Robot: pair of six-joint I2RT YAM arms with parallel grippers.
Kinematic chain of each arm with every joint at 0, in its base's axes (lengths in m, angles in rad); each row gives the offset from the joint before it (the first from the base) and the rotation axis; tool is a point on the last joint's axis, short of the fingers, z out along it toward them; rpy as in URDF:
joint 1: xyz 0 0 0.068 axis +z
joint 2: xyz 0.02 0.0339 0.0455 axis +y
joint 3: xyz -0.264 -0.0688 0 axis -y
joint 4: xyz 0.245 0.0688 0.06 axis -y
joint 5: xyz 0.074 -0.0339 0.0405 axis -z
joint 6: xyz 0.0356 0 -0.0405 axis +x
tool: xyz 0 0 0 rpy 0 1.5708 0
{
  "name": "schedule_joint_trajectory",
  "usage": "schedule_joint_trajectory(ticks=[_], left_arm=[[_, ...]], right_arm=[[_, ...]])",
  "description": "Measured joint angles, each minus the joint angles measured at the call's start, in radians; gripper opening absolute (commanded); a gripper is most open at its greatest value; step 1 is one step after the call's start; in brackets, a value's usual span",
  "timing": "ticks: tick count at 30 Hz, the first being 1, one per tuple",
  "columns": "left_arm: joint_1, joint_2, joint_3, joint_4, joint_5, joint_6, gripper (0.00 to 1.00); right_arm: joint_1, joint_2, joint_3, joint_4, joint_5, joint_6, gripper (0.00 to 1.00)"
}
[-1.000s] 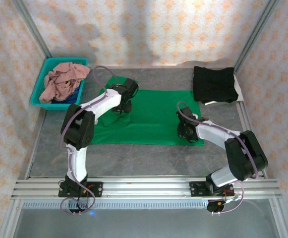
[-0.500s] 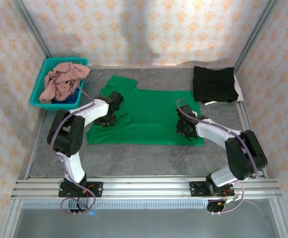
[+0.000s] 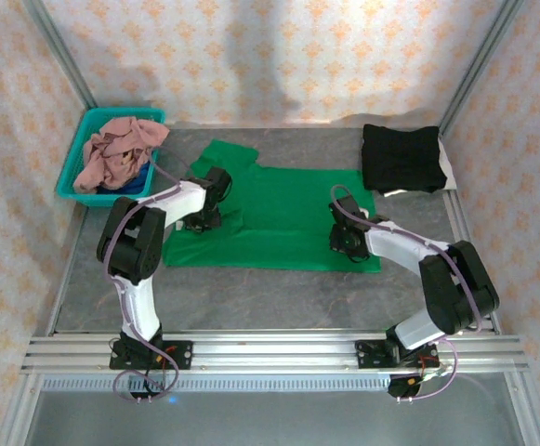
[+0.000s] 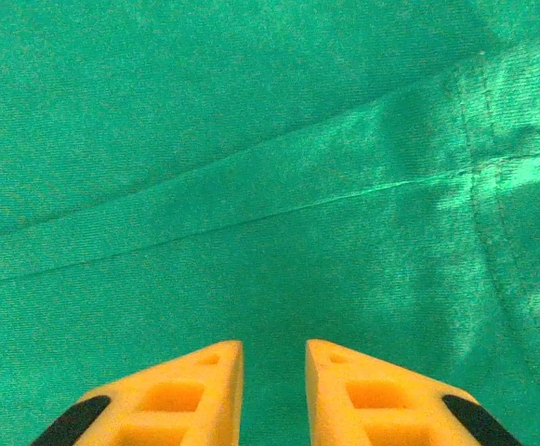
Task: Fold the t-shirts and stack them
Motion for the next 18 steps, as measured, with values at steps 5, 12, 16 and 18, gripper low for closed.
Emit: schedule_joint_trajectory(ticks=[5, 12, 16, 18], left_arm=[[0.013, 0.013, 0.034, -0.003, 0.005, 0.003, 0.0], [0.061, 0.021, 0.143, -0.03, 0.025, 0.004, 0.0], [0.078, 0.064, 0.236, -0.044, 0.038, 0.003, 0.11], [0.083, 0.088, 0.261, -0.05, 0.044, -0.003, 0.26]], right_arm=[[0.0, 0.007, 0.0, 0.002, 0.0, 0.0, 0.24], [0.0, 0.007, -0.002, 0.004, 0.0, 0.0, 0.24], [0.0, 0.007, -0.011, 0.008, 0.0, 0.0, 0.24], [0.0, 0.011, -0.012, 0.008, 0.0, 0.0, 0.24]])
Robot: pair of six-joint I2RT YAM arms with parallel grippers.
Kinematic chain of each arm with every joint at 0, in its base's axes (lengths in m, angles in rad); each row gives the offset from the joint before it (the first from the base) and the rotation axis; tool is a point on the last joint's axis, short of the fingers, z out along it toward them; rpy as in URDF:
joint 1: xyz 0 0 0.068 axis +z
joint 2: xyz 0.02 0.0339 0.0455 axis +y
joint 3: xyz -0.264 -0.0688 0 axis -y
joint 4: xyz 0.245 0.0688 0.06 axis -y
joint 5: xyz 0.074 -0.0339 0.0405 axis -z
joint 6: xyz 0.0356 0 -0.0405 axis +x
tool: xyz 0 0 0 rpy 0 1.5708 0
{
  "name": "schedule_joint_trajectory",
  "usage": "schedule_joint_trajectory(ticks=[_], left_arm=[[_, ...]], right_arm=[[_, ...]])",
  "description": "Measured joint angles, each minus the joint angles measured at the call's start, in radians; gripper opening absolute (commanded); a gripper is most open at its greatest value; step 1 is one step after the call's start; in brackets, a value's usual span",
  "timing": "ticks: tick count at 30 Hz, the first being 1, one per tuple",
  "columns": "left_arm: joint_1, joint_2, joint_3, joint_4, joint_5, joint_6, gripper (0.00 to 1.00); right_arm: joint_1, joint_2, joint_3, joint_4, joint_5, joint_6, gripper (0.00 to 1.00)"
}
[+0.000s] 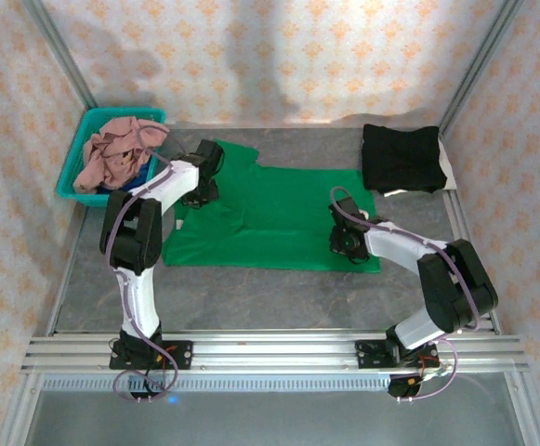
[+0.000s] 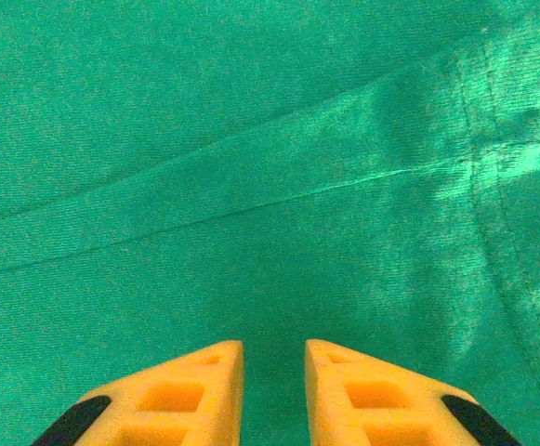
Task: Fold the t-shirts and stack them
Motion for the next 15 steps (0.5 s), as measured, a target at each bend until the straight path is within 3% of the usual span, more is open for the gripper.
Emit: schedule_joint_trajectory(ticks=[2, 8, 9, 13, 15], left_arm=[[0.006, 0.03, 0.025, -0.014, 0.007, -0.002, 0.28], [0.035, 0.05, 0.076, -0.063, -0.013, -0.008, 0.62], [0.039, 0.041, 0.073, -0.064, -0.019, -0.007, 0.64], [0.019, -0.099, -0.056, -0.045, -0.027, -0.013, 0.71], [-0.02, -0.212, -0.161, -0.027, -0.023, -0.028, 0.87]], right_arm=[[0.0, 0.003, 0.0, 0.0, 0.0, 0.0, 0.24], [-0.001, 0.002, -0.002, -0.005, 0.012, 0.0, 0.24], [-0.005, -0.002, -0.006, -0.003, 0.012, 0.0, 0.24], [-0.055, -0.058, -0.079, 0.014, -0.001, 0.016, 0.26], [-0.074, -0.079, -0.101, 0.006, 0.001, 0.026, 0.27]])
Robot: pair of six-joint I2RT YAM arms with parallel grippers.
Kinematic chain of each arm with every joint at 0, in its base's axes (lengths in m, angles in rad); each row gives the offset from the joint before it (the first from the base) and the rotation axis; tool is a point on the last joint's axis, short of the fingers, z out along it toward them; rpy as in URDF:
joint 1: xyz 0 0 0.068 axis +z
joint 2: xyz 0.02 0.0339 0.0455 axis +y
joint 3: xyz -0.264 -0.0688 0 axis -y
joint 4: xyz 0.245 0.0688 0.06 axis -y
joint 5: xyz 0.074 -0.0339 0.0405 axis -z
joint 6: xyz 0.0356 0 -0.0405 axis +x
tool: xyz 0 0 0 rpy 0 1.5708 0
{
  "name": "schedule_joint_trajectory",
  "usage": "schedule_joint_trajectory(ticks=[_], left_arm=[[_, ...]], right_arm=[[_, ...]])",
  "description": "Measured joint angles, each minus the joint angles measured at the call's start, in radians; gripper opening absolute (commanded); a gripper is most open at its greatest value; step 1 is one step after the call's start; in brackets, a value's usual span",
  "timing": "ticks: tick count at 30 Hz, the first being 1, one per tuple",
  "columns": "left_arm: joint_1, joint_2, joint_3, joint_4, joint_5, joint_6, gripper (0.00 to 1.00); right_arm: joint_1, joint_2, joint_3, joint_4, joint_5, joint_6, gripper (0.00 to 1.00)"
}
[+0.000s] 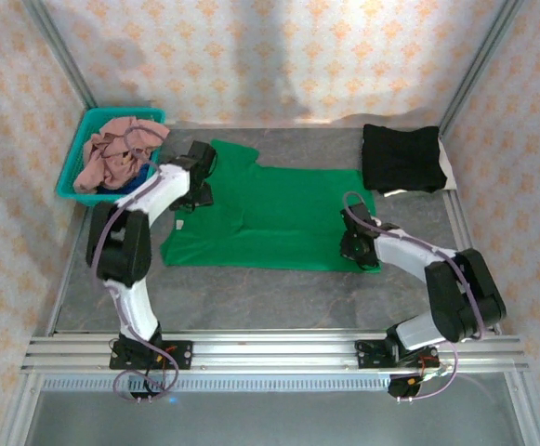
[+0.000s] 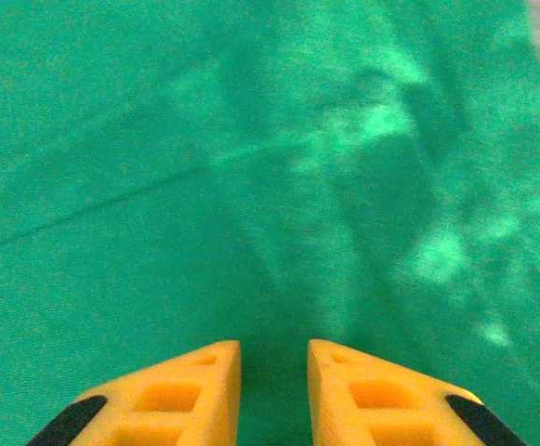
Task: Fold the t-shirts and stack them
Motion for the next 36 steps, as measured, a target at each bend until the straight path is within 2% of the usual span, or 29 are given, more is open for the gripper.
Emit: schedule_joint_trajectory(ticks=[2, 6, 11, 18, 22, 29, 31, 33, 36], left_arm=[[-0.043, -0.118, -0.13, 0.048, 0.024, -0.019, 1.0], [-0.073, -0.27, -0.388, 0.139, 0.071, -0.076, 1.0], [-0.07, -0.336, -0.638, 0.189, 0.083, -0.14, 1.0], [-0.071, -0.496, -0.767, 0.245, 0.119, -0.212, 1.0], [-0.072, -0.623, -0.832, 0.232, 0.142, -0.244, 0.95], [-0.08, -0.877, -0.839, 0.15, 0.153, -0.26, 0.94], [-0.08, -0.855, -0.795, 0.151, 0.155, -0.246, 0.95], [-0.08, -0.771, -0.719, 0.164, 0.159, -0.227, 0.95], [-0.08, -0.547, -0.578, 0.234, 0.174, -0.197, 0.93]], right_arm=[[-0.008, -0.008, -0.001, -0.016, 0.008, 0.006, 0.27], [-0.035, -0.023, -0.001, -0.04, 0.011, 0.019, 0.27], [-0.049, -0.069, -0.001, -0.048, -0.009, 0.044, 0.27], [-0.049, -0.1, -0.079, -0.032, -0.071, 0.112, 0.29], [-0.049, -0.142, -0.101, -0.049, -0.085, 0.145, 0.3], [-0.048, -0.348, -0.121, -0.166, -0.077, 0.174, 0.36], [-0.048, -0.37, -0.096, -0.156, -0.075, 0.174, 0.36], [-0.048, -0.341, -0.057, -0.13, -0.076, 0.172, 0.35], [-0.048, -0.217, 0.014, -0.074, -0.084, 0.17, 0.32]])
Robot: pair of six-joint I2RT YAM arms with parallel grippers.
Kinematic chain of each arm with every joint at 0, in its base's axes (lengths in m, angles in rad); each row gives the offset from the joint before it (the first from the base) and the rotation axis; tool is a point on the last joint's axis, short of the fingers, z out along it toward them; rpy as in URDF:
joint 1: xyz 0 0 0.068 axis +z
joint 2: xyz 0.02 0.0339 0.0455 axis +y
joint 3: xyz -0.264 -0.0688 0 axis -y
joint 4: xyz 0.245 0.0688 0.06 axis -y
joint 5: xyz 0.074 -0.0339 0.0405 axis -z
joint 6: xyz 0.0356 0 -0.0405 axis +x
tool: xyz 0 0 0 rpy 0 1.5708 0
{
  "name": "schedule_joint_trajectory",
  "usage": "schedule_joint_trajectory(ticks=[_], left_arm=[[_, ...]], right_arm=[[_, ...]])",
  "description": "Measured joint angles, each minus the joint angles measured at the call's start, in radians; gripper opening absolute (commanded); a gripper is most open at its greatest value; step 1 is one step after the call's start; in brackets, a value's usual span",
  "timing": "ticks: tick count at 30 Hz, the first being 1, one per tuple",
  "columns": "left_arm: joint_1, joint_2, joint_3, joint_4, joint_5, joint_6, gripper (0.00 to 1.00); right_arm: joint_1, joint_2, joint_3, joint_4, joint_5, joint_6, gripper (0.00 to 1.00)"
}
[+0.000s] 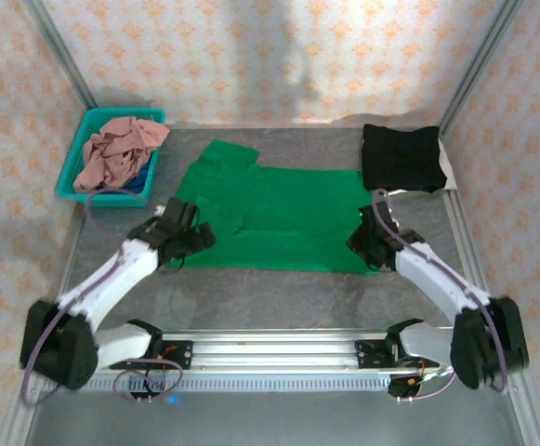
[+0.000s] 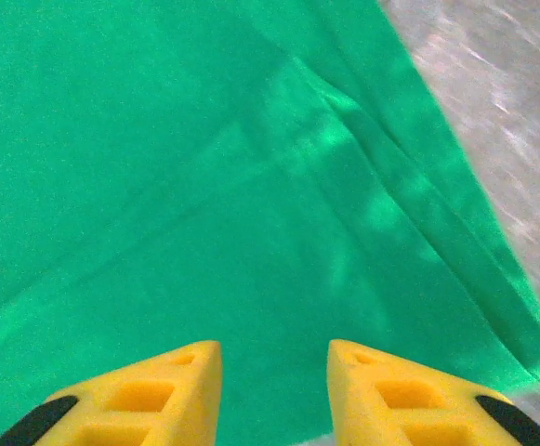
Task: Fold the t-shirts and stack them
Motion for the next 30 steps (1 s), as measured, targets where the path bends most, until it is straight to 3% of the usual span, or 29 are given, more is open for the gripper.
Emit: schedule_joint_trajectory(ticks=[4, 7, 13, 18, 23, 27, 30], left_arm=[[0.0, 0.242, 0.061, 0.125, 0.026, 0.01, 0.93], [0.0, 0.288, 0.01, 0.18, 0.035, 0.0, 0.93], [-0.036, 0.171, -0.142, 0.247, 0.007, -0.058, 0.92], [-0.166, 0.08, -0.228, 0.219, -0.076, -0.144, 0.92], [-0.183, -0.066, -0.327, 0.184, -0.095, -0.217, 0.93], [-0.183, -0.129, -0.319, 0.059, -0.121, -0.214, 1.0], [-0.174, -0.078, -0.176, -0.036, -0.153, -0.166, 1.0]], right_arm=[[0.017, 0.126, -0.002, 0.087, -0.022, 0.022, 0.32], [0.029, 0.14, -0.04, 0.097, -0.017, 0.052, 0.33], [0.028, 0.071, -0.131, 0.073, 0.042, 0.116, 0.34], [0.024, -0.134, -0.208, 0.018, 0.086, 0.17, 0.38], [0.024, -0.304, -0.209, -0.022, 0.12, 0.177, 0.39], [0.024, -0.237, -0.171, -0.018, 0.113, 0.148, 0.39], [0.024, -0.077, -0.064, -0.015, 0.102, 0.107, 0.36]])
